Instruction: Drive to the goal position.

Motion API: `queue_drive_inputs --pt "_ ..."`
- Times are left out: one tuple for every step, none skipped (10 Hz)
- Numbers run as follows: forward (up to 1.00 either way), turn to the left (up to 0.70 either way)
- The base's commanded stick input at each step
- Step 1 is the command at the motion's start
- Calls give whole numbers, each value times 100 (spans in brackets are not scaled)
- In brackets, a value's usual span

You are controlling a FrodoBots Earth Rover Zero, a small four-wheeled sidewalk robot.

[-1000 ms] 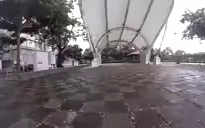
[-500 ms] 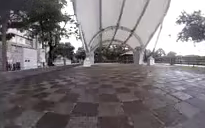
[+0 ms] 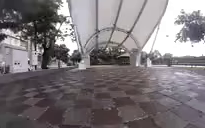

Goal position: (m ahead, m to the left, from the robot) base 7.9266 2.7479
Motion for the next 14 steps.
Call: queue_drive_inputs --pt "100 -1" --pt "100 -1" --pt "100 -1" --pt "100 -1" --pt "100 -1" --pt "100 -1" --pt "100 -1" --pt "100 -1" --pt "100 -1" --pt "100 -1" --pt "100 -1" --pt "100 -1" --pt "100 -1" --pt "100 -1"
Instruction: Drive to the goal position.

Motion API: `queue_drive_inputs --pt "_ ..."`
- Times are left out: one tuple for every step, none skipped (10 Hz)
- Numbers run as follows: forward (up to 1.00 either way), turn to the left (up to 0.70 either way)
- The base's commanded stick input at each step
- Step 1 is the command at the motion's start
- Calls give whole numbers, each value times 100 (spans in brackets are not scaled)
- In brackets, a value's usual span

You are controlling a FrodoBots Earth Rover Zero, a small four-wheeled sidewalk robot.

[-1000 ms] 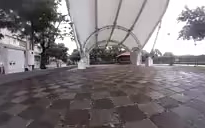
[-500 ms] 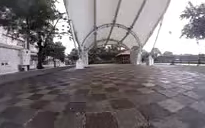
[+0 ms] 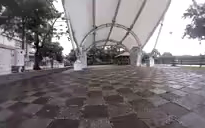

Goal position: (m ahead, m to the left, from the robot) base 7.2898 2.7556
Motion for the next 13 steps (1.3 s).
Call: queue_drive_inputs --pt "100 -1" --pt "100 0" --pt "100 2" --pt "100 3" --pt "100 18" --pt "100 38" --pt "100 39" --pt "100 31" --pt "100 20" --pt "100 8" --pt "100 -1" --pt "100 -1" --pt "100 -1"
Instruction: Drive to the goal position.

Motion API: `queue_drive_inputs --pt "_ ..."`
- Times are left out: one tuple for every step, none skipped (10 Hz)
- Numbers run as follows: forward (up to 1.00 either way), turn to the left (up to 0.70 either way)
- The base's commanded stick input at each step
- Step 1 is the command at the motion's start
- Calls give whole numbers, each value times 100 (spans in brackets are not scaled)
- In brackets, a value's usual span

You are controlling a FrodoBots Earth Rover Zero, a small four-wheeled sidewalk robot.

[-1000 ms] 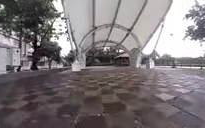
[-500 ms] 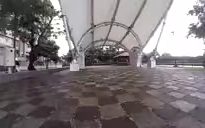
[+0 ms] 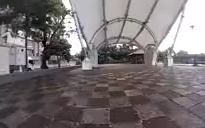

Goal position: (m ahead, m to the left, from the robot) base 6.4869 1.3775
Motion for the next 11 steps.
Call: queue_drive_inputs --pt "100 -1" --pt "100 -1" --pt "100 -1" --pt "100 -1" --pt "100 -1" --pt "100 -1" --pt "100 -1" --pt "100 -1" --pt "100 -1" --pt "100 6" --pt "100 20"
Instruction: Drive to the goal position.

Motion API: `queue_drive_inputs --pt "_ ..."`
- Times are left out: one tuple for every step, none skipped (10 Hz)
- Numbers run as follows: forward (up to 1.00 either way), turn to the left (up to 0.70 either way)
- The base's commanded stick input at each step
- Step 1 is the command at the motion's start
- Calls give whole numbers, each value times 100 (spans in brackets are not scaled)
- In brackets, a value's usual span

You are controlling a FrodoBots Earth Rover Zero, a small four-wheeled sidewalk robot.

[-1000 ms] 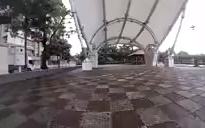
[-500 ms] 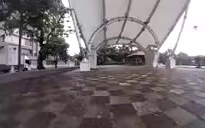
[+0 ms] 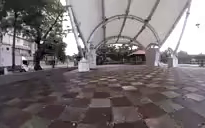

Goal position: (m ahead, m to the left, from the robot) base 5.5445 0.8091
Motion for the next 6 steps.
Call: queue_drive_inputs --pt "100 35" --pt "100 29" --pt "100 17" --pt "100 5" --pt "100 -1" --pt "100 -1"
